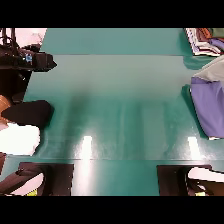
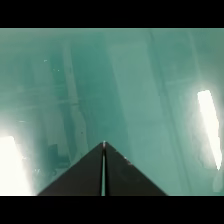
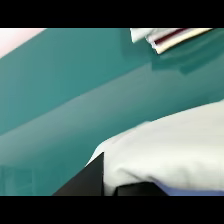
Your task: Fold the shirts.
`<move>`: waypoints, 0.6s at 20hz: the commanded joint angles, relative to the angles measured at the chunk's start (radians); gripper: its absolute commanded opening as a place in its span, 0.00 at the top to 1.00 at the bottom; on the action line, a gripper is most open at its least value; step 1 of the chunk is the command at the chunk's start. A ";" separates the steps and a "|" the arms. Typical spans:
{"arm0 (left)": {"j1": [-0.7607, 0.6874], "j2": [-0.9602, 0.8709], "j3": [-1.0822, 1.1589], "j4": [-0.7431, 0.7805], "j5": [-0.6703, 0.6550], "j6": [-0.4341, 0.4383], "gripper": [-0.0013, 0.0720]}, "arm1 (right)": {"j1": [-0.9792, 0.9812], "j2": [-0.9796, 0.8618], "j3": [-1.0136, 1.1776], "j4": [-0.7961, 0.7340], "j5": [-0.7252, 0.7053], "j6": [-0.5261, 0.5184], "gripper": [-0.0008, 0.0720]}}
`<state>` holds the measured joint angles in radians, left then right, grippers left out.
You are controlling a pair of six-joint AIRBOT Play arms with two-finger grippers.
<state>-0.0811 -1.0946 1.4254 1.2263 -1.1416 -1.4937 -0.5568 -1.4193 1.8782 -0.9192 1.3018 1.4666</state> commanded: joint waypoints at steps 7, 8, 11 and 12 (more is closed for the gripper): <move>0.000 0.000 0.000 0.001 -0.004 0.011 0.95 | -0.167 0.251 -0.487 -0.362 0.200 -0.013 0.97; 0.000 0.000 0.000 0.001 -0.004 0.017 0.95 | -0.185 0.275 -0.532 -0.398 0.204 -0.012 0.94; 0.000 0.000 0.000 0.000 -0.004 0.035 0.95 | -0.256 0.327 -0.627 -0.434 0.209 -0.008 0.19; 0.000 0.000 0.000 0.000 -0.004 0.035 0.95 | -0.264 0.338 -0.631 -0.414 0.211 -0.008 0.19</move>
<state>-0.0811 -1.0946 1.4254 1.2266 -1.1458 -1.4696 -0.7742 -1.1294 1.3258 -1.2808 1.4902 1.4551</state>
